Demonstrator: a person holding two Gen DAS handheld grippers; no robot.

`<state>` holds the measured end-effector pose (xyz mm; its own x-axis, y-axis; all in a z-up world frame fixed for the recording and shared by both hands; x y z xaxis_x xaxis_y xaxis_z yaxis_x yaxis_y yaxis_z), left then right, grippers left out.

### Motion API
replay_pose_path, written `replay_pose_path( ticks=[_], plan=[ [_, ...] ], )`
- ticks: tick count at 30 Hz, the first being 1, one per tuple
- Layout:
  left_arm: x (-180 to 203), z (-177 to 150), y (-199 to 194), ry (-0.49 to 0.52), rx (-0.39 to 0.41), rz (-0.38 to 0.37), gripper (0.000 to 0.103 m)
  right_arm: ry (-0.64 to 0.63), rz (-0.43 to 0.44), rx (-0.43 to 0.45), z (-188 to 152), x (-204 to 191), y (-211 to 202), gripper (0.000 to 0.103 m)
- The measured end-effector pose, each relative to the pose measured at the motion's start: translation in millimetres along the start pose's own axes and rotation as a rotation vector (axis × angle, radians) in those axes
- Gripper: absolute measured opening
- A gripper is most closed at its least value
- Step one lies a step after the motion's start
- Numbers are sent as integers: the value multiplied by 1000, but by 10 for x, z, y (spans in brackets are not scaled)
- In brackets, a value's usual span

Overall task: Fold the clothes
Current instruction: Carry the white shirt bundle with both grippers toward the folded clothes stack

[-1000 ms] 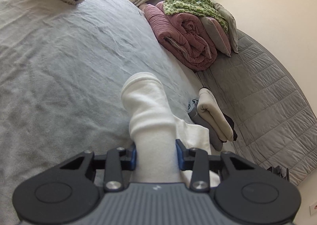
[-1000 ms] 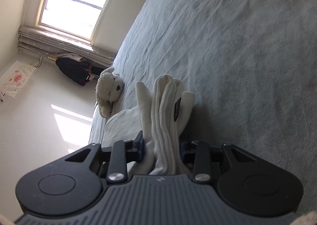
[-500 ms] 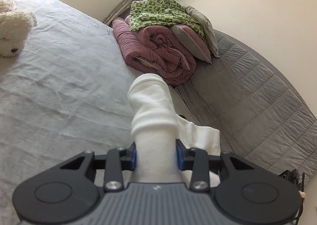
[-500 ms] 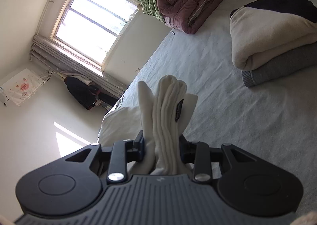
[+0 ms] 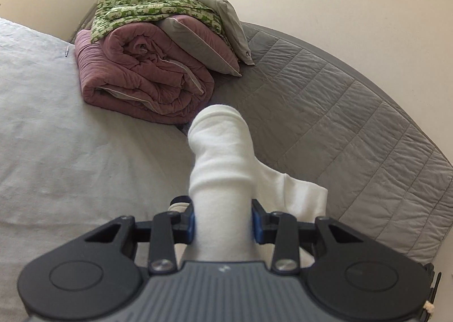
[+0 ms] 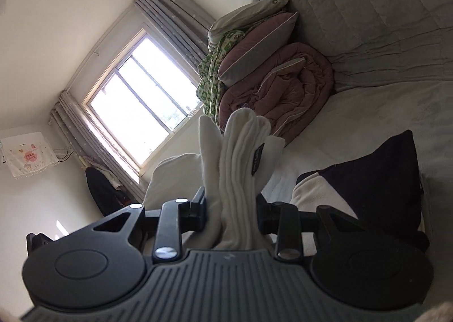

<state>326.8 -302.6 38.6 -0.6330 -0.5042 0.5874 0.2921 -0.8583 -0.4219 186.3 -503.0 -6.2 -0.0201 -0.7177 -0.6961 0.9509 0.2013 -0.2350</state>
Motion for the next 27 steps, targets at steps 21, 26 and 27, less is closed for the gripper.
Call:
replay_pose_path(
  ticks=[21,26,27],
  plan=[
    [-101,-33,1072,-15,-19,93,57,48,-230,39,97,689,-41,59],
    [90,59,988,68,68,63,56,-134,-265,171,92,478,-171,60],
    [130,43,1008,86,69,55,54,-185,-268,199,78,417,-185,59]
  ],
)
Point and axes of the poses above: each gripper's, at about its wrist camera, not at the fingertips, and y roughly the way its jaws point, x to its right, z to its top, the point moved 1 cm from there along y, roughly the way its jaws point, and after that the axes turned 13 degrees about -x, right-handed, at the moved point
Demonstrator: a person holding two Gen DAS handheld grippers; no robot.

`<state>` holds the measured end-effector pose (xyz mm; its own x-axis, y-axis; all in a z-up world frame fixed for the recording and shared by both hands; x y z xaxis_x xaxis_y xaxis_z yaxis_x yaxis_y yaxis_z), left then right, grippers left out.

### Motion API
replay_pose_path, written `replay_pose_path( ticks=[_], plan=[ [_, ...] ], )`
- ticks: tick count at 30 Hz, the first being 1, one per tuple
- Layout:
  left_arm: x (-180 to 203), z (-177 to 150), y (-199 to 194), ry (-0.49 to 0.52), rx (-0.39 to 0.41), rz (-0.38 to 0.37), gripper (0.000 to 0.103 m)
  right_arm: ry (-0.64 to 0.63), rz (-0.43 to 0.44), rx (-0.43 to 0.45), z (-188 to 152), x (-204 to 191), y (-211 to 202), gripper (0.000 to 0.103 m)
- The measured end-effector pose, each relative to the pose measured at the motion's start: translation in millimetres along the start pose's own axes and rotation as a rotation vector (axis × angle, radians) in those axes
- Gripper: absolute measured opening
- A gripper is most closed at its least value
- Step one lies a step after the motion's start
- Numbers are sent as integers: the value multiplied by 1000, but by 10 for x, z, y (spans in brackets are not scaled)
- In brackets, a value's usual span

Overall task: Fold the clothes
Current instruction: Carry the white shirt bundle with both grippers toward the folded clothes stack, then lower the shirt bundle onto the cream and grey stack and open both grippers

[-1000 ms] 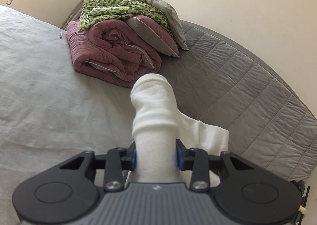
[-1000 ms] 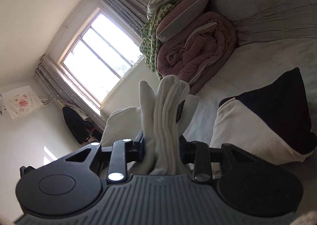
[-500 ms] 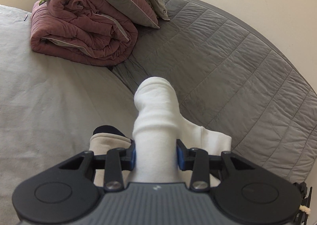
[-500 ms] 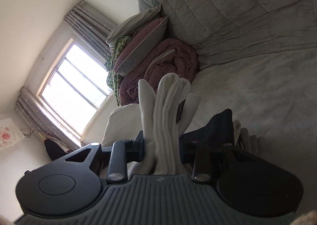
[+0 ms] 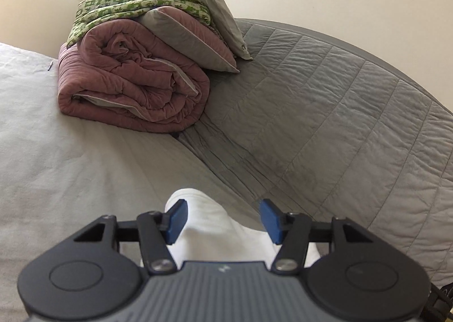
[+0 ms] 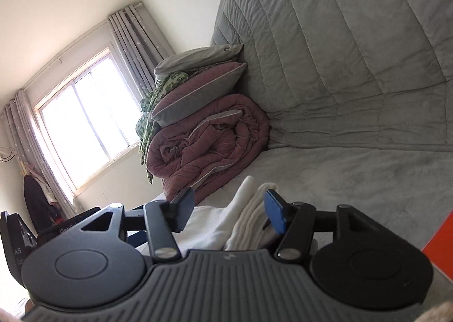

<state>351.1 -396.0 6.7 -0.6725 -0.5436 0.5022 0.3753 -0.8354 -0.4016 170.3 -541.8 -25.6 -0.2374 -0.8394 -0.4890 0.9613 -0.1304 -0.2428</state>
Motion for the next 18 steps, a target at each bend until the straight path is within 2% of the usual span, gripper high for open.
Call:
replay_pose_path(
  ticks=[2,4,7,11,14,18],
  plan=[
    [65,-49,56,35,-12,-4,51,-100,4,48,-17,-117,-44,47],
    [118,-112,117,71,-25,-3,50,-204,14,75,-52,-234,-68,30],
    [140,-203,179,110,-24,15,50,-304,2,18,-121,-283,77,15],
    [107,-311,236,122,-11,15,51,-377,-112,-126,-177,-181,324,9],
    [89,-424,272,134,5,7,48,-349,-125,-249,-153,-56,426,8],
    [160,-464,272,178,15,39,49,-344,-120,-273,-230,2,401,8]
  ],
)
Point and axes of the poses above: each gripper's, at about its wrist camera, not at the fingertips, and y roughly the way its jaws point, x to its right, z to its top, the point moved 1 cm from there along y, roughly the way its jaws point, and after that the axes turned 13 degrees about -x, right-handed, at the moved point
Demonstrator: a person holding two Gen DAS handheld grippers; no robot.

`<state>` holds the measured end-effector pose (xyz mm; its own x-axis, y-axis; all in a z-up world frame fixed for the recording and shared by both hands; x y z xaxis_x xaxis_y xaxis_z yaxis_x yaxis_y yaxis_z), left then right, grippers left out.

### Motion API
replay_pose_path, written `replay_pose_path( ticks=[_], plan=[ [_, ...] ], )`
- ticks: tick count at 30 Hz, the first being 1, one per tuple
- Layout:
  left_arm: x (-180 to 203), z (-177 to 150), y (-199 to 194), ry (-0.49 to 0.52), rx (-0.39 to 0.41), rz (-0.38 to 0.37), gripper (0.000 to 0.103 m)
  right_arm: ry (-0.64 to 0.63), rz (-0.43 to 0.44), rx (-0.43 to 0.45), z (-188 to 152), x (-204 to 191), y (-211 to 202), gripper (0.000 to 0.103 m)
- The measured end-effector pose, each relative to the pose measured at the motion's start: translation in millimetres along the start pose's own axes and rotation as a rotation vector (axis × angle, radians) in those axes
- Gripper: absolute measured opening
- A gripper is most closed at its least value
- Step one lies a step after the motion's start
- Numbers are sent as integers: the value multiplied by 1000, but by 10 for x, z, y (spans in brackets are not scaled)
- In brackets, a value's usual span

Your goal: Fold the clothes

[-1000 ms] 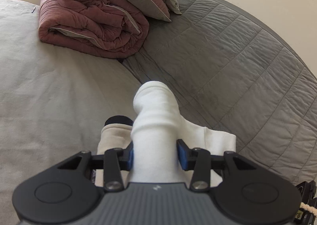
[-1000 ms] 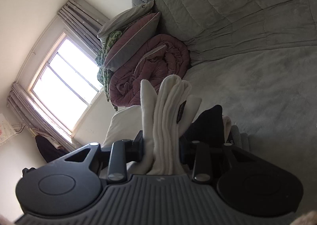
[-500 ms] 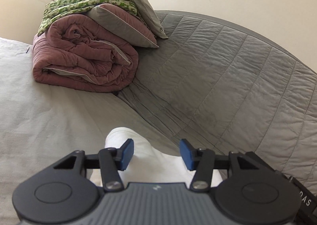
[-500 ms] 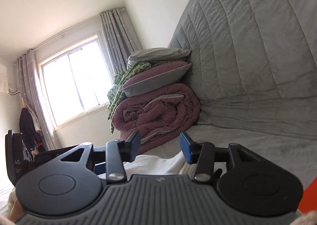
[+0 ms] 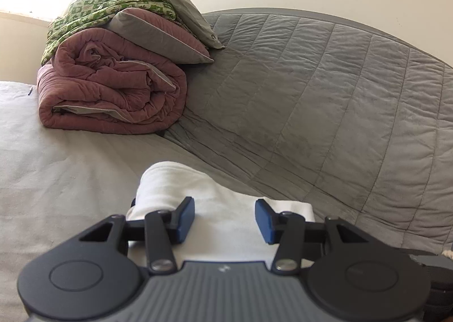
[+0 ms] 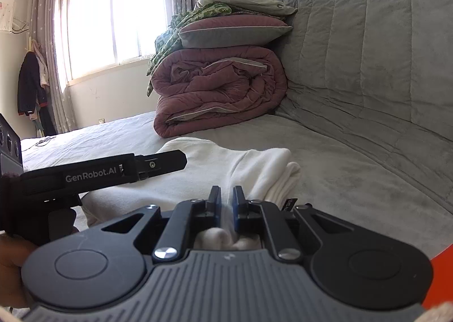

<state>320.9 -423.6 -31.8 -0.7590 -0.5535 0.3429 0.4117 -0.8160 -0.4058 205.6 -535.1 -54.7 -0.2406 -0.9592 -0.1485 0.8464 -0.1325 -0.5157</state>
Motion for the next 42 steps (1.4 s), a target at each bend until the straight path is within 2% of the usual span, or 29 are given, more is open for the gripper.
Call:
replay_pose_path(
  ticks=[3,5,8,9,13,20,25,29,33,38,42],
  plan=[
    [55,27,-45,12,0,19,50,7,25,31,-6,-5,-49,10],
    [101,48,-82,21,0,34,57,26,51,44,6,0,-78,15],
    [179,73,-142,34,2,54,66,38,87,53,46,-4,-134,30],
    [197,79,-167,28,5,64,67,31,87,57,58,-21,-160,39],
    [227,105,-270,-9,7,87,77,4,86,73,92,-65,-252,44],
    [310,144,-499,-64,-20,172,84,19,105,74,134,-29,-368,54],
    [343,151,-748,-96,-65,245,87,-13,53,75,152,-95,-499,66],
    [384,177,-1016,-115,-96,290,90,10,36,42,187,-101,-704,69],
    [474,199,-1277,-136,-124,310,93,-6,8,13,303,-170,-972,77],
    [612,254,-1635,-168,-143,325,98,-97,-44,-22,399,-374,-1315,84],
    [717,310,-1911,-185,-204,339,101,-146,-64,-44,417,-549,-1578,98]
  ],
)
Point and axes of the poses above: each gripper's, at about its wrist camera, not at the fingertips, and y roughly the way its jaws point, x to its right, z to its top, the point moved 1 cm from there along y, roughly the way its jaws point, and after that the axes turned 13 degrees about -x, right-handed, at the moved point
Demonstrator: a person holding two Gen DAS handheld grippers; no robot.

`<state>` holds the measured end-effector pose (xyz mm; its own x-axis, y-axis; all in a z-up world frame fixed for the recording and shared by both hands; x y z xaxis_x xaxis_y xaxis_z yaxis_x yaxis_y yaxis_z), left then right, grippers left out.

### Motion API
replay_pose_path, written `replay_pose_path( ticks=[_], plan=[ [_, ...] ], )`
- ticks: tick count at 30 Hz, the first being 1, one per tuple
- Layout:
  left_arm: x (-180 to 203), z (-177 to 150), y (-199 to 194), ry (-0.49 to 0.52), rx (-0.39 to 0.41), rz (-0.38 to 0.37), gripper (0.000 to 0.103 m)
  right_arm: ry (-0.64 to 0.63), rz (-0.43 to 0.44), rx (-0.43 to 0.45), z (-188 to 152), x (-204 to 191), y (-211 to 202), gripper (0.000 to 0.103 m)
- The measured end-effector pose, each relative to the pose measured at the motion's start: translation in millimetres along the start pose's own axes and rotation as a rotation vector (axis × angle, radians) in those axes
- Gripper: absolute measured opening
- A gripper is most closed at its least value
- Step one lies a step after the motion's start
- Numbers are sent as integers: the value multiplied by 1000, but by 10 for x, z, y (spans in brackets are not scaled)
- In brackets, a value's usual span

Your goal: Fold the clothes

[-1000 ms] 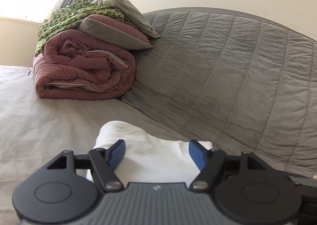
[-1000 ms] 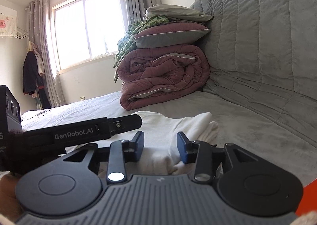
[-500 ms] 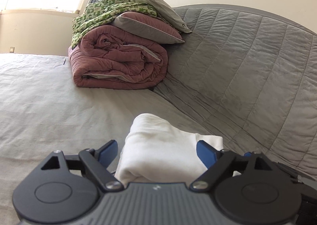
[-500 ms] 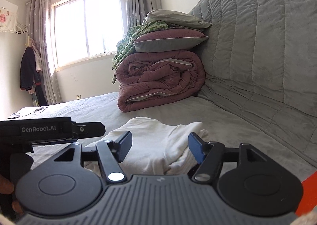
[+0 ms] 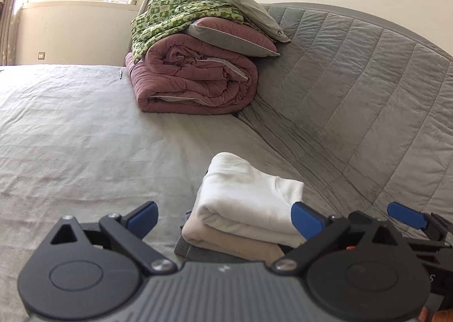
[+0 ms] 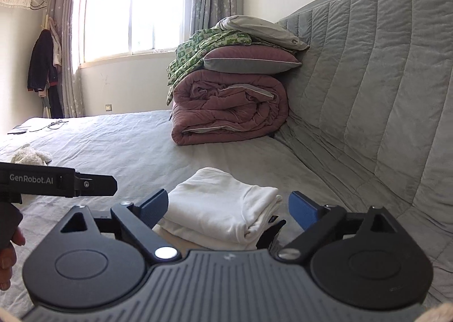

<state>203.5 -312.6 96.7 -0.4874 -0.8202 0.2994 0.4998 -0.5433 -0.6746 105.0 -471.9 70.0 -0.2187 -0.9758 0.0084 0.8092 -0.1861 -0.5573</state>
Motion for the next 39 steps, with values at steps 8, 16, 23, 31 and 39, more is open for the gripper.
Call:
replay_pose_path(
  ticks=[8,16,23,31,39],
  plan=[
    [-74,-214,-365,-11,-106,45,102,32,41,-95,-91,-219,-311,103],
    [-104,-544,-550,41,-224,169,102,126,-17,-173,-269,-476,-578,103],
    [-100,-837,-731,94,-250,237,103,201,-29,-217,-447,-613,-748,103],
    [-16,-1030,-1006,174,-226,313,103,199,-52,-215,-634,-692,-1007,103],
    [69,-1136,-1200,184,-239,300,103,263,-86,-208,-754,-720,-1266,103]
  ],
)
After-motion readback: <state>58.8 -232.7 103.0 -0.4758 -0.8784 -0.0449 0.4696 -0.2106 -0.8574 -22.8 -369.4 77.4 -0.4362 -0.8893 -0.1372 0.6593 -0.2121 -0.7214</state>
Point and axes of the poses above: each gripper's, at about its wrist camera, not at the fingertips, and y roughly the way its jaws point, x to its right, z to its top, the point moved 1 cm from there along y, roughly the way its jaws point, and after that the axes turned 13 degrees about -x, right-handed, at the moved point
